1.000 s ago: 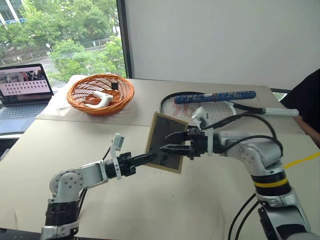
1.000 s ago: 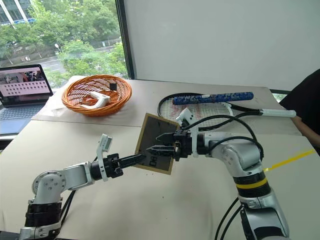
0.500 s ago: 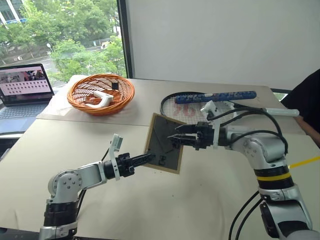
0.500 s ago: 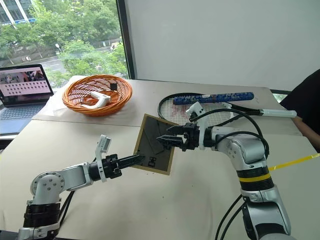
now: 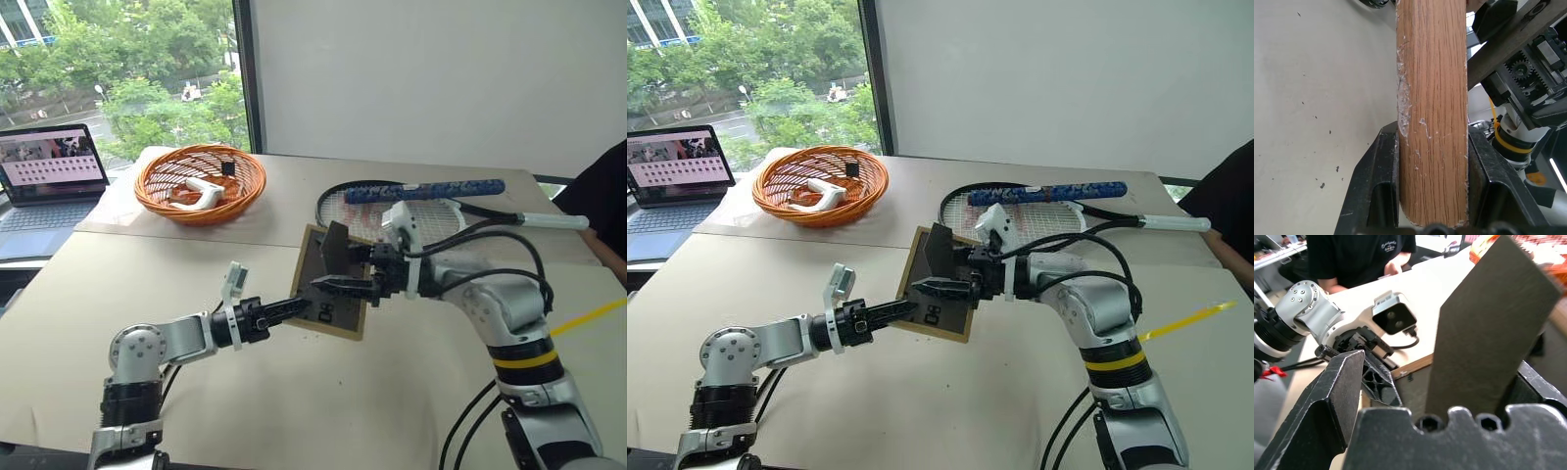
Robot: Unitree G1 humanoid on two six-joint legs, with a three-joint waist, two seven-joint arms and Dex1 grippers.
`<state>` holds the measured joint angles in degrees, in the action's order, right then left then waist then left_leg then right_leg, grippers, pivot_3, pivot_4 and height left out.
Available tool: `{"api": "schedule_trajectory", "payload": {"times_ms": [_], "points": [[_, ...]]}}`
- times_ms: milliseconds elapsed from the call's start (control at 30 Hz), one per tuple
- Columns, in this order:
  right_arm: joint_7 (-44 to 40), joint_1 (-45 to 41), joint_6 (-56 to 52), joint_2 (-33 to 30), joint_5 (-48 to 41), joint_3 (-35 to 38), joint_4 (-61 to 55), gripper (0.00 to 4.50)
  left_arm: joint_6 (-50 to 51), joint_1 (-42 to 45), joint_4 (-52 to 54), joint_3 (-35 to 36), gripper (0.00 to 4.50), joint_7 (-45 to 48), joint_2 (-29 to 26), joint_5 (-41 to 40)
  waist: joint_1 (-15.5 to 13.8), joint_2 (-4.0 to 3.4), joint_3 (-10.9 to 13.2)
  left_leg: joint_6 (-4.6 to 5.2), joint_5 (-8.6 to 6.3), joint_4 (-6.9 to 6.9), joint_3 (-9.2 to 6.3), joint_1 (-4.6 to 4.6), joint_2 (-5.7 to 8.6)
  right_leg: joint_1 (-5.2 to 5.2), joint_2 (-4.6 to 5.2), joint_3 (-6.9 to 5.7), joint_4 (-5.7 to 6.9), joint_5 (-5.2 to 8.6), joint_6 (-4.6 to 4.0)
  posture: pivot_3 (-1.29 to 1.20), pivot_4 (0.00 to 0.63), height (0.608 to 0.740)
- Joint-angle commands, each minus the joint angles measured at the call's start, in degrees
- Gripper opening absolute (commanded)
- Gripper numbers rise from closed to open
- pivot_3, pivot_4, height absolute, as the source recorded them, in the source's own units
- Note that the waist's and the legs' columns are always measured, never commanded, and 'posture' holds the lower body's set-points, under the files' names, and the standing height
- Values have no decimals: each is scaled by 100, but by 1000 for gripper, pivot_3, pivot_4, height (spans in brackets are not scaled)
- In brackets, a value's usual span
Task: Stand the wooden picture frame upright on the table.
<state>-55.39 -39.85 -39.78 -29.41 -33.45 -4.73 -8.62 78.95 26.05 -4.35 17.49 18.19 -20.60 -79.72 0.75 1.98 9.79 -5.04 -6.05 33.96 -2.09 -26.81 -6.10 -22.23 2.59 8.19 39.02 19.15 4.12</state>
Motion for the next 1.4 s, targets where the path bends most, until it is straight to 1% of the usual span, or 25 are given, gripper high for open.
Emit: {"api": "schedule_trajectory", "payload": {"times_ms": [33, 233, 333, 467, 567, 633, 667, 700, 767, 833, 867, 933, 1133, 1267, 1333, 1367, 1400], "points": [[-174, 25, 422, -131, -132, 395, -411, 4246, 104, 193, -335, 305, 1143, -394, 8, -1017, 10, 0, 0, 0, 0, 0, -1, 0, 0, 0, 0, 0, 0, 0, 0, 0, 150, 697], [-268, 209, 708, -305, -39, 506, -507, 4246, 27, 314, -630, 249, 1143, -852, -120, -1666, 1, 0, 0, -8, 5, 0, -3, 1, 0, 3, 0, -2, 2, 0, 0, 0, 150, 697], [-124, 200, 972, -445, 182, 705, -193, 4246, 3, 330, -661, 158, 1143, -1012, -218, -2072, 4, 0, 0, -15, 11, -1, -4, 2, 0, 2, 0, -3, 6, -1, -1, 0, 150, 697], [70, 153, 1584, -777, 637, 1028, 367, 4246, -25, 270, -623, 18, 1143, -1167, -445, -2539, -13, 0, 0, -15, 14, -1, -5, 2, 1, 3, 1, -3, 6, -2, -2, 0, 150, 697], [282, 125, 2494, -963, 1186, 1188, 807, 4246, -84, 237, -680, -158, 1143, -1276, -651, -2938, -14, 0, 0, -14, 15, -2, -6, 3, 2, 3, 1, -4, 6, -2, -2, 0, 150, 697], [325, 164, 3228, -1082, 1638, 1120, 1018, 4246, -144, 224, -718, -277, 1143, -1345, -773, -3142, -13, 0, 0, -15, 15, -4, -6, 2, 2, 2, 0, -4, 6, -2, -2, 0, 150, 697], [472, 227, 4046, -1178, 2181, 947, 1200, 4246, -148, 237, -762, -349, 1143, -1355, -839, -3235, -14, 0, 0, -15, 16, -4, -6, 2, 2, 2, 1, -4, 5, -2, -2, 0, 150, 697], [856, 285, 5109, -1298, 2965, 712, 1415, 4246, -143, 270, -811, -412, 1143, -1349, -890, -3290, -11, -1, 0, -16, 16, -4, -6, 3, 2, 2, 1, -4, 5, -2, -2, 0, 150, 697], [1379, 400, 6610, -1383, 4052, 316, 1675, 4246, -129, 348, -904, -506, 1143, -1330, -932, -3328, -4, -1, 0, -16, 16, -5, -6, 4, 2, 1, 0, -4, 6, -2, -2, 0, 150, 697], [1864, 403, 7503, -1297, 4675, 74, 1903, 4246, -140, 404, -950, -588, 1143, -1296, -954, -3328, 3, -2, 0, -19, 18, -9, -6, 9, 2, 0, 0, -4, 5, -2, -2, 0, 150, 697], [2225, 395, 7933, -1293, 5173, -76, 1996, 4246, -145, 426, -953, -623, 1143, -1283, -957, -3328, 9, -2, 0, -21, 19, -11, -6, 11, 2, 1, -1, -4, 5, -2, -2, 0, 150, 697], [2840, 424, 8508, -1196, 5861, -264, 2159, 4246, -162, 448, -945, -676, 1143, -1265, -971, -3328, 4, -2, 0, -36, 29, -13, -6, 10, 2, -1, 0, -4, 6, -2, -3, 0, 150, 697], [4433, 430, 9211, -917, 7216, -373, 2166, 4246, -98, 418, -909, -750, 1143, -1157, -1058, -3328, -35, -2, 0, -65, 47, -13, -9, 9, 2, 2, 1, -6, 11, -4, -5, 0, 150, 697], [5192, 388, 9372, -932, 7757, -417, 2264, 4246, -40, 428, -956, -780, 1143, -1075, -1117, -3328, -55, -2, 0, -61, 51, -13, -11, 11, 3, 2, 1, -7, 20, -5, -7, 0, 150, 697], [5680, 344, 9474, -989, 8100, -455, 2432, 3740, 3, 449, -946, -851, 1143, -1028, -1210, -3328, -58, -2, 0, -57, 52, -12, -12, 12, 3, 2, 1, -8, 24, -6, -8, 0, 150, 697], [5889, 315, 9505, -1009, 8233, -475, 2498, 3612, 20, 452, -928, -895, 1143, -1010, -1257, -3328, -59, -2, 0, -55, 52, -12, -12, 12, 3, 2, 1, -8, 25, -6, -9, 0, 150, 697], [6071, 276, 9522, -1022, 8346, -500, 2537, 3222, 28, 450, -921, -928, 1143, -992, -1279, -3328, -60, -2, 0, -53, 53, -12, -12, 13, 3, 2, 1, -8, 28, -6, -9, 0, 150, 697]]}}
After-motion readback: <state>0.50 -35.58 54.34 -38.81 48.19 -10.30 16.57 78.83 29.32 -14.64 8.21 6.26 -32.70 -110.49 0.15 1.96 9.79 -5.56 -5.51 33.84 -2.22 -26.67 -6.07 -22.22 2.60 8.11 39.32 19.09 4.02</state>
